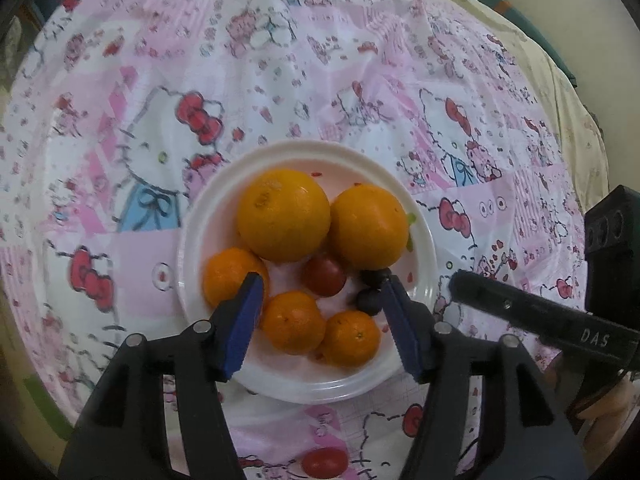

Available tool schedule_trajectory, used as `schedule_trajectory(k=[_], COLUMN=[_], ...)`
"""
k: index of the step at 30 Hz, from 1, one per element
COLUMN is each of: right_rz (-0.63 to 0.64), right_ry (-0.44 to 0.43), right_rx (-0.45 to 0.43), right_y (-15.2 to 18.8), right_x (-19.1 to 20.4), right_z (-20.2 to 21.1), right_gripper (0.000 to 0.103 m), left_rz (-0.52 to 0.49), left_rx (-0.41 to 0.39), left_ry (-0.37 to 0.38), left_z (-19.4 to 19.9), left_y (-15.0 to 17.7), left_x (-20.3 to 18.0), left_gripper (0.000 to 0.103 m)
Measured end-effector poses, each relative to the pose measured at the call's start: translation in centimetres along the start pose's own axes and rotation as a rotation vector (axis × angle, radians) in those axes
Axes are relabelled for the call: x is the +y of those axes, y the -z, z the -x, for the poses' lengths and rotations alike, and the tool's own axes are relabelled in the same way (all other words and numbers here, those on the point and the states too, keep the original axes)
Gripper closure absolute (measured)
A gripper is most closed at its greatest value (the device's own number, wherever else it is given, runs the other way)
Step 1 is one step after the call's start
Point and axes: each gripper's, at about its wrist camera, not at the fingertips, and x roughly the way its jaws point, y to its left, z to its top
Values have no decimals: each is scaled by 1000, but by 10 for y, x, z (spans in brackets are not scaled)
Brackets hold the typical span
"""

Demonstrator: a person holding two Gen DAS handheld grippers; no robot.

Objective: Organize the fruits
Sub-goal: 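Set the dark berry on the plate and open the right tool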

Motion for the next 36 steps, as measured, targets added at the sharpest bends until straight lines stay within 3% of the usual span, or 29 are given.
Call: schedule_trajectory(k=[6, 13, 23, 27, 31, 36], right_rz=[25, 86, 155, 131, 125, 122], right_ry=[9, 10, 23, 12, 12, 9], right_rx=[-41, -28, 60, 70, 69, 64], right_y=[1, 27, 77, 85, 91, 93], right_x=[5, 20, 40, 38, 39, 39], right_z=[16, 23, 5, 2, 1, 2], right_gripper=[42, 42, 42, 42, 42, 42], left_rz=[11, -31, 31, 99, 108, 69], left_rx=[-83, -92, 42, 69, 56, 59], left_ry=[-57, -101, -122, -84, -57, -92], left_z=[31, 61, 64, 56, 49, 37], left_y=[8, 43, 141, 174, 188, 190], left_x=[13, 22, 53, 57, 51, 40], left_gripper=[46, 46, 46, 46, 47, 50])
